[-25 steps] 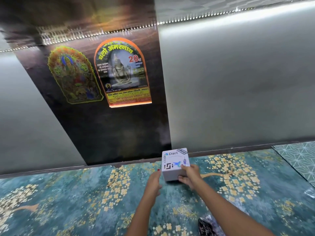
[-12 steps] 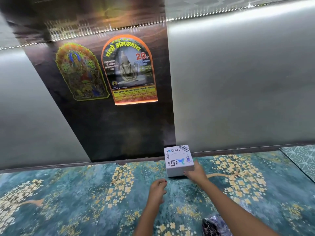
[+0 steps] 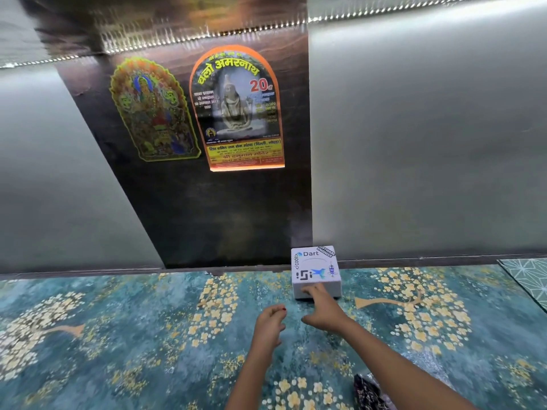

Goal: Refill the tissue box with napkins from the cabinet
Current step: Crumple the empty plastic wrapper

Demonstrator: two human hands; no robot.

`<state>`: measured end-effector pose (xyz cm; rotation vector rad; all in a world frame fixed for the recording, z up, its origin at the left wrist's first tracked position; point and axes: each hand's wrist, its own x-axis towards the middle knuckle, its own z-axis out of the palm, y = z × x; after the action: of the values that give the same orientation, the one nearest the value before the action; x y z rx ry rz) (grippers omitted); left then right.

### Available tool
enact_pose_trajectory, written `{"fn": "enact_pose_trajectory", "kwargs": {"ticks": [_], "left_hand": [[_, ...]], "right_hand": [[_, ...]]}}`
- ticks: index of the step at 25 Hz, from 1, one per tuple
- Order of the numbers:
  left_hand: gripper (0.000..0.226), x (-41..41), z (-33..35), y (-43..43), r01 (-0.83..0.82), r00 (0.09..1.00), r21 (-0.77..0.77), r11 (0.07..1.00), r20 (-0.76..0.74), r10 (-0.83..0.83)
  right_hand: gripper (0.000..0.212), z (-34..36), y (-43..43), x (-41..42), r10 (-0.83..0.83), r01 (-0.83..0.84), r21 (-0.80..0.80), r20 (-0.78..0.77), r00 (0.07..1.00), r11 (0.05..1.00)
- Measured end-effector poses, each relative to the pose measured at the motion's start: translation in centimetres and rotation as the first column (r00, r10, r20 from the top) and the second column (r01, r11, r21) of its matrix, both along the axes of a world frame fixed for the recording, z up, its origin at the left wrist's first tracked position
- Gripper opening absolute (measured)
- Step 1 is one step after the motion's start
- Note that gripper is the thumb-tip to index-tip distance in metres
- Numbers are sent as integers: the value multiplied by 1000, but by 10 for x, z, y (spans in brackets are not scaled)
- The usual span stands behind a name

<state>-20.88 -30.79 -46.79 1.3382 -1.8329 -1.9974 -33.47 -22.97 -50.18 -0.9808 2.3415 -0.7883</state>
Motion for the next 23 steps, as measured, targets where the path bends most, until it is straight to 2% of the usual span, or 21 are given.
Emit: {"fn": "enact_pose_trajectory", "kwargs": {"ticks": [2,5,7,9,10,12,13,14,15,16,17,18,19,20,21,22,23], "left_hand": [[17,4,2,3,5,1000,0,1000,-12,-5],[13,15,1,20,16,999,9,1000,-35,-16],[11,29,-4,39,31,997,21,999,-66,-30],[11,45,-9,61,39,995,25,999,-96,-36],[13,52,-11,72,57,993,11,998,-107,-56],[29,61,-16,97,205,968,-82,975,-130,-214],[41,65,-18,110,326,928,-146,934,-140,-345],[54,67,-19,126,462,861,-221,859,-123,-494],[65,68,-20,140,581,772,-311,752,-81,-630],[69,71,-22,154,652,694,-392,649,-34,-719],[70,75,-21,167,686,636,-447,573,-13,-771],[68,80,-19,180,702,609,-447,554,-26,-793],[64,85,-17,196,704,609,-387,595,-101,-787],[59,90,-14,209,684,627,-322,654,-199,-754],[51,95,-6,225,636,663,-264,725,-293,-689],[42,99,1,243,552,721,-241,798,-342,-602],[34,102,7,259,433,788,-233,871,-371,-491]], "right_hand": [[65,6,11,2,36,-35,-16,45,998,999],[52,17,52,18,-102,100,-43,-46,994,994],[73,14,101,41,-181,197,100,-156,971,975],[103,5,157,68,-234,260,355,-116,965,898],[109,0,180,82,-240,253,444,-85,967,860],[95,-9,210,106,-192,242,452,-154,969,858],[79,-10,218,115,-175,247,388,-212,961,888],[61,-13,225,121,-200,261,254,-241,950,931],[49,-8,229,128,-326,337,36,-173,929,941],[47,-8,232,131,-489,479,-199,0,872,855],[47,-3,236,133,-580,625,-327,235,780,708],[49,2,242,134,-563,724,-386,457,689,571],[52,10,251,138,-468,789,-419,642,607,449],[55,16,259,143,-367,823,-452,742,561,343],[51,21,266,153,-286,830,-486,783,553,274],[41,29,275,164,-254,817,-522,779,574,246],[44,35,283,176,-289,782,-561,727,622,272]]}}
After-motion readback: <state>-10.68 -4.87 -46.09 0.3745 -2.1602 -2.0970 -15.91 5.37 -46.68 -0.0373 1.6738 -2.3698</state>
